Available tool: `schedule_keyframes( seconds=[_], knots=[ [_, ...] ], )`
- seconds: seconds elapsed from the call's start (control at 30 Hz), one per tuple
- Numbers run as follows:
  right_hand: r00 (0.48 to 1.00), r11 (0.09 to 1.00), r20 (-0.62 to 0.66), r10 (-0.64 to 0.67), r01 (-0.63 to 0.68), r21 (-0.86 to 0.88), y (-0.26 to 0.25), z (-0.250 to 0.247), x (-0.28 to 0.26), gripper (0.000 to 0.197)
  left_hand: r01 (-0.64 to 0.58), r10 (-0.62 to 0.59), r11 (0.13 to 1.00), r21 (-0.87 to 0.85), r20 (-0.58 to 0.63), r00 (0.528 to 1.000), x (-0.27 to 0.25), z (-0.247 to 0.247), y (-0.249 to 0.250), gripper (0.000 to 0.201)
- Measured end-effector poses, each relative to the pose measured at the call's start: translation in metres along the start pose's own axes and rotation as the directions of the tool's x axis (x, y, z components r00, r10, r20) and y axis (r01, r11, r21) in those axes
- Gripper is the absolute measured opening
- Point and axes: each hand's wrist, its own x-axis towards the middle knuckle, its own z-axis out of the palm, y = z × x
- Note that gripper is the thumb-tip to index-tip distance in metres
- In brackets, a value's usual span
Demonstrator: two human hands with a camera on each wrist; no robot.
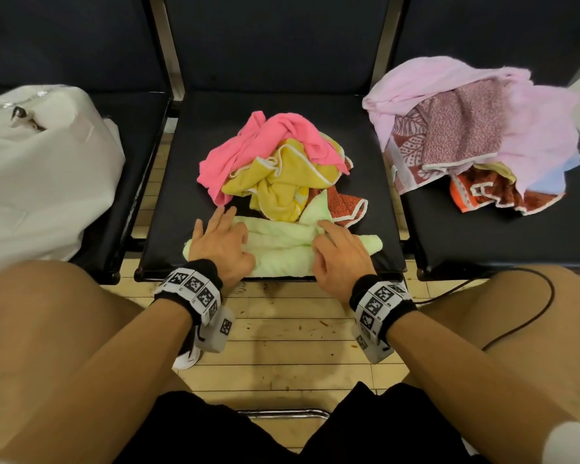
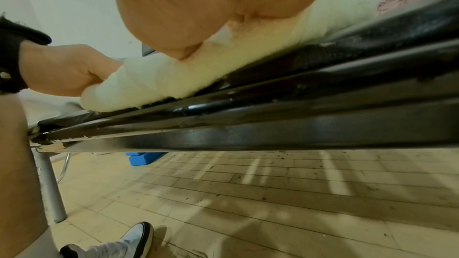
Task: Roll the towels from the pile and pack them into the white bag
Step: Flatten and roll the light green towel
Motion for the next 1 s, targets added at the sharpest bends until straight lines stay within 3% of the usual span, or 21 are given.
schedule_keyframes(
  seconds=[0.13,0.3,0.43,0.5,0.57,0.63,0.7,0.8,0.9,1.0],
  knots=[
    [0.995,0.997,0.089,0.05,-0.045,-0.058,0.002,0.001,0.001,0.038,0.046,-0.047,0.999,0.027,0.031,0.998,0.0,-0.001,-0.003,0.067],
    [0.989,0.98,0.124,0.081,-0.057,-0.19,-0.002,0.0,0.0,0.055,0.129,-0.125,0.991,0.043,-0.097,0.987,-0.012,0.004,0.002,0.063],
    [0.99,0.968,0.068,0.125,-0.107,-0.225,-0.011,-0.003,0.002,0.063,0.216,-0.217,0.976,-0.025,-0.112,0.97,-0.014,0.005,0.004,0.091],
    [0.992,0.975,-0.026,0.125,-0.128,-0.181,-0.012,-0.002,0.002,0.059,0.211,-0.211,0.977,-0.023,-0.162,0.964,-0.014,0.007,0.005,0.093],
    [0.99,0.988,-0.131,0.052,-0.07,-0.141,-0.009,0.003,0.002,0.042,0.12,-0.127,0.992,-0.043,-0.291,0.948,-0.017,0.01,0.006,0.077],
    [0.984,0.985,-0.152,-0.097,0.074,-0.153,-0.003,0.009,0.002,0.032,-0.018,-0.006,0.998,-0.059,-0.375,0.927,-0.018,0.014,0.007,0.056],
    [0.977,0.979,-0.104,-0.185,0.173,-0.111,0.002,0.009,0.0,0.028,-0.14,0.116,0.989,-0.049,-0.334,0.936,-0.018,0.02,0.006,0.046],
    [0.985,0.985,-0.015,-0.169,0.169,-0.021,0.007,0.001,-0.006,0.025,-0.241,0.206,0.968,-0.077,-0.313,0.927,-0.021,0.024,0.0,0.017],
    [0.988,0.987,0.048,-0.144,0.146,-0.06,0.011,0.004,-0.009,0.037,-0.305,0.278,0.952,-0.03,-0.334,0.901,-0.03,0.026,-0.008,0.041],
    [0.99,0.989,0.014,-0.137,0.138,-0.059,0.012,0.008,-0.007,0.032,-0.388,0.407,0.912,0.133,-0.413,0.814,-0.034,0.035,-0.016,0.042]
  ],
)
